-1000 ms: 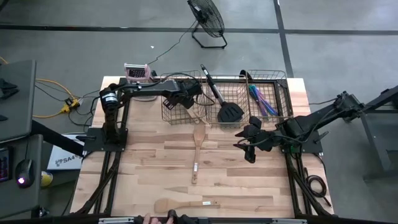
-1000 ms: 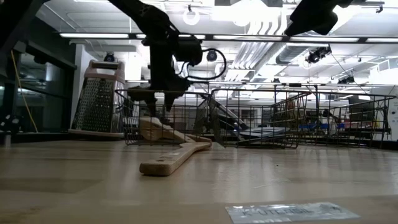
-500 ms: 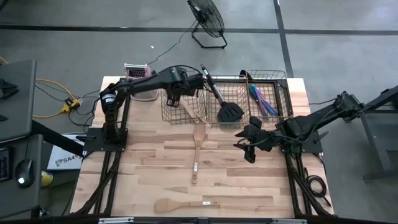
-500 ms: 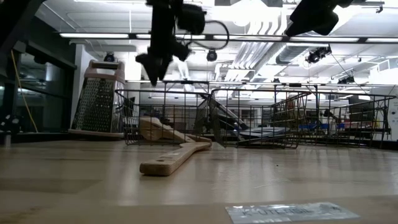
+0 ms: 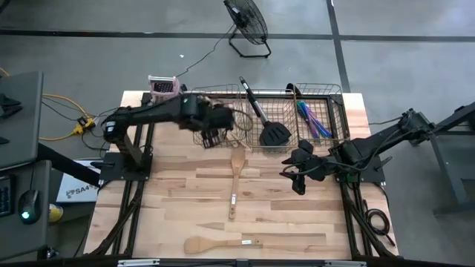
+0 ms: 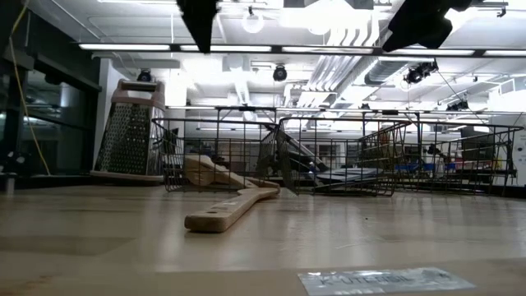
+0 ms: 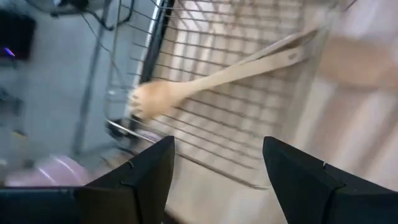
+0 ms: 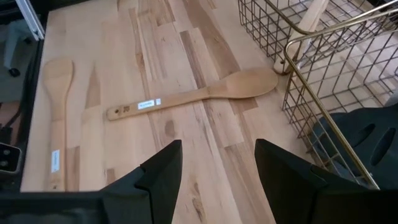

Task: Pick & Place Kitchen Items
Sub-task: Put the wooden serving spoon into the left mesh basket

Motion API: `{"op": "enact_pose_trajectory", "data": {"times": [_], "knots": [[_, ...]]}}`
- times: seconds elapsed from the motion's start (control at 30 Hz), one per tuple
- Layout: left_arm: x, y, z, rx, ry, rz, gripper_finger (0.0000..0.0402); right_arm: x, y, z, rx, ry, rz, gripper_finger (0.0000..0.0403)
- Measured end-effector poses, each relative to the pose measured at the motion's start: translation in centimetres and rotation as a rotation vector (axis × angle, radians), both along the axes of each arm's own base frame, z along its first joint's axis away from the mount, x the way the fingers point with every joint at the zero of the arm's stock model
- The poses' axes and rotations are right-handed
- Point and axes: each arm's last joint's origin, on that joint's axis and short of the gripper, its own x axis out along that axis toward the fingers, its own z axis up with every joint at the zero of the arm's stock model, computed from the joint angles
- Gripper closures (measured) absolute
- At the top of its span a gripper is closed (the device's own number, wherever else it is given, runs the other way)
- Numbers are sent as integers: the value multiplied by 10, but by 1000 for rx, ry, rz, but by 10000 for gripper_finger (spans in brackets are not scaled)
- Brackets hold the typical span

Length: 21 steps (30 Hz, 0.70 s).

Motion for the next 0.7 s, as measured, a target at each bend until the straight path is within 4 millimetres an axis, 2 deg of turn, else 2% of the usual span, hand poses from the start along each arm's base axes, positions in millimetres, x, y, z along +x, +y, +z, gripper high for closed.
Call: {"op": "enact_pose_trajectory", "data": {"times": [0.13,0.27,0.37,0.47,0.6,0.7], "knots": [[-11,-35,4,-97,-132,95,162,-1,4,0,2,-2,17,208],[-10,-66,-7,-130,-135,85,162,-3,8,0,4,-6,36,208],[-12,-85,-19,-115,-32,-96,162,-4,11,0,1,-5,55,208],[-9,-99,-40,-65,114,-358,162,-6,15,0,-5,-2,75,208],[-6,-108,-69,-3,301,-711,162,-7,18,0,-7,-1,92,208],[1,-109,-94,51,371,-919,162,-8,19,0,-11,-3,95,208]]}}
